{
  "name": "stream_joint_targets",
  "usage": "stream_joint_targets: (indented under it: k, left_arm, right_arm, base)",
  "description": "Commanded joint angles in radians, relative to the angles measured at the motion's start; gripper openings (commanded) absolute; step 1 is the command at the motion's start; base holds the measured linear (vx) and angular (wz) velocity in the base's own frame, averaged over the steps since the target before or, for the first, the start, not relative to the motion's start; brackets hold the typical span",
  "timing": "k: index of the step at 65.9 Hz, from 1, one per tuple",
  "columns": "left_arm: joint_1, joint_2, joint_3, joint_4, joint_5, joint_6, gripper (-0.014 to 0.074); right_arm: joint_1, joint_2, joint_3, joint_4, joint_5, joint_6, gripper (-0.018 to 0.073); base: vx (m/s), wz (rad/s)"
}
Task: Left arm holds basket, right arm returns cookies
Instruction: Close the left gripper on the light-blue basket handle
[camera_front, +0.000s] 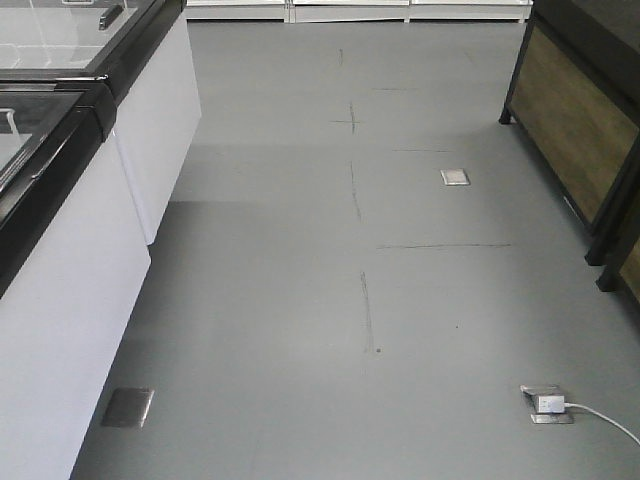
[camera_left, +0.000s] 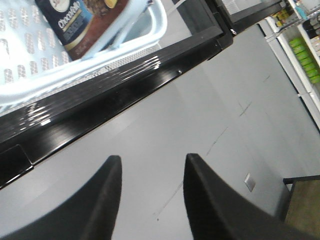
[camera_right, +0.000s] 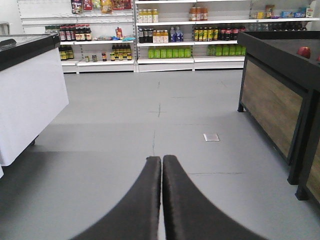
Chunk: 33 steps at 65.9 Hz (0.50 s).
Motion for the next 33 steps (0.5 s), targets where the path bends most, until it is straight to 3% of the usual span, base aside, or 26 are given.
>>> stream_joint_targets:
  k: [1, 9, 18, 26, 33]
  left_arm:
    - [0.084, 0.041, -0.073, -0.127, -0.001, 0.112, 0.0279]
    - [0.186, 0.109, -0.12, -0.299, 0.035, 0.253, 0.0279]
    - [0.277, 0.169, -0.15, -0.432, 0.04, 0.386, 0.0279]
    - [0.344, 0.209, -0.153, -0.51, 0.035, 0.401, 0.0317]
    - [0.383, 0.238, -0.153, -0.578, 0.039, 0.423, 0.0402]
  right_arm:
    - [0.0, -0.01, -0.001, -0.004, -0.078, -0.001, -0.0008]
    - [0.0, -0.01, -0.001, -0.004, -0.078, -0.001, -0.0008]
    - [0.0, -0.01, -0.001, -0.004, -0.078, -0.001, -0.0008]
    - [0.0, -0.01, -0.001, -0.004, -0.078, -0.001, -0.0008]
    - [0.0, -0.01, -0.001, -0.004, -0.078, -0.001, -0.0008]
  base:
    - [0.0, 0.0]
    - [0.0, 0.0]
    - [0.0, 0.0]
    - [0.0, 0.0]
    - [0.0, 0.0]
